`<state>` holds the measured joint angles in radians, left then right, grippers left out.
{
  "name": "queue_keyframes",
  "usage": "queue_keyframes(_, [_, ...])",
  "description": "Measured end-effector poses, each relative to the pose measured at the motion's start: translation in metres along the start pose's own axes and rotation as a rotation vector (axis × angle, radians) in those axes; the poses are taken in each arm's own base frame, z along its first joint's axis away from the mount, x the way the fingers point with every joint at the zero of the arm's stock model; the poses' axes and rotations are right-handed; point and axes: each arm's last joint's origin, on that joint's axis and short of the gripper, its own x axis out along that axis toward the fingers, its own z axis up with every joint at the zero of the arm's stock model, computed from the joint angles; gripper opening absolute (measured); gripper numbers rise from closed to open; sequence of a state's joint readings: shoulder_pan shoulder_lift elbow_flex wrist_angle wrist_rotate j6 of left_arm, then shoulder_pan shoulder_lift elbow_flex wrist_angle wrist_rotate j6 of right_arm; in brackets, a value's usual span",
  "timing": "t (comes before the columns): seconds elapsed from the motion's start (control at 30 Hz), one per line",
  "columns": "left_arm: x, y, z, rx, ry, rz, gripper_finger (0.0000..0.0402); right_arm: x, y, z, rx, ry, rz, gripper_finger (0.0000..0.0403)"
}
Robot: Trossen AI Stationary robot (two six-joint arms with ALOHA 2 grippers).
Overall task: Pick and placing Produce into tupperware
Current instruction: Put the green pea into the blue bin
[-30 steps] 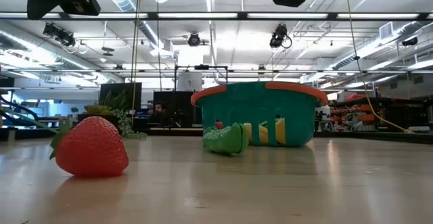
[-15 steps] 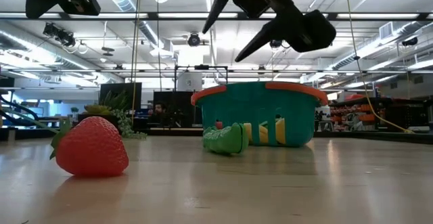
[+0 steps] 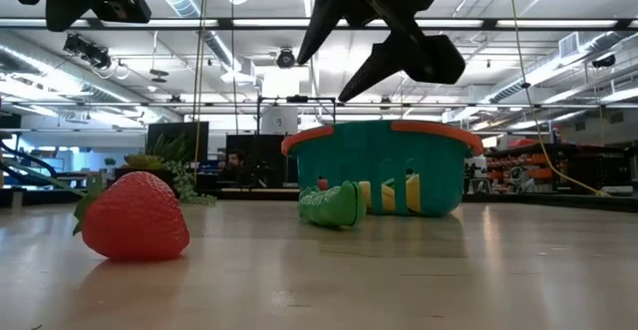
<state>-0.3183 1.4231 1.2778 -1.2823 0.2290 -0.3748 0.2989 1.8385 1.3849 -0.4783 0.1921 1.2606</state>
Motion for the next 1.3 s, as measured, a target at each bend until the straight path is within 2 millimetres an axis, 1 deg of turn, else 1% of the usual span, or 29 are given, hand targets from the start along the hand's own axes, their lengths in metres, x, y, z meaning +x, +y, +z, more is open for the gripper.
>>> queue_keyframes(0.2, [0.0,0.0,0.0,0.0,0.0,0.0,0.013,0.0,0.0,0.003,0.007,-0.008,0.005,0.0236])
queue_keyframes(0.33, [0.0,0.0,0.0,-0.007,-0.004,0.007,0.0124,0.0,-0.004,0.002,0.0,0.003,-0.036,0.0236])
queue_keyframes(0.43, [0.0,0.001,0.001,-0.006,-0.015,0.023,0.0121,0.0,-0.009,0.0,0.063,0.02,-0.083,0.0236])
queue_keyframes(0.53, [0.0,0.0,0.002,0.001,-0.026,0.027,0.0123,0.0,-0.007,-0.001,0.118,0.014,-0.072,0.0236])
queue_keyframes(0.63, [0.0,0.0,0.003,0.007,-0.039,0.022,0.0123,0.005,-0.006,-0.01,0.122,0.027,-0.075,0.0236])
queue_keyframes(0.77, [0.0,-0.001,0.005,0.01,-0.055,0.016,0.0118,0.025,-0.009,-0.023,0.137,0.056,-0.113,0.0236])
queue_keyframes(0.87, [0.0,-0.001,0.005,0.011,-0.057,0.016,0.0115,0.033,-0.009,-0.023,0.174,0.051,-0.101,0.0236])
queue_keyframes(1.0, [0.0,0.0,0.005,0.008,-0.057,0.018,0.0116,0.037,-0.009,-0.021,0.182,0.026,-0.092,0.0236])
queue_keyframes(1.23, [0.0,-0.001,0.005,0.003,-0.058,0.017,0.0128,0.052,-0.02,-0.027,0.119,0.045,-0.188,0.0236])
queue_keyframes(1.3, [0.0,-0.001,0.005,0.003,-0.057,0.018,0.0133,0.056,-0.023,-0.026,0.122,0.044,-0.199,0.0236])
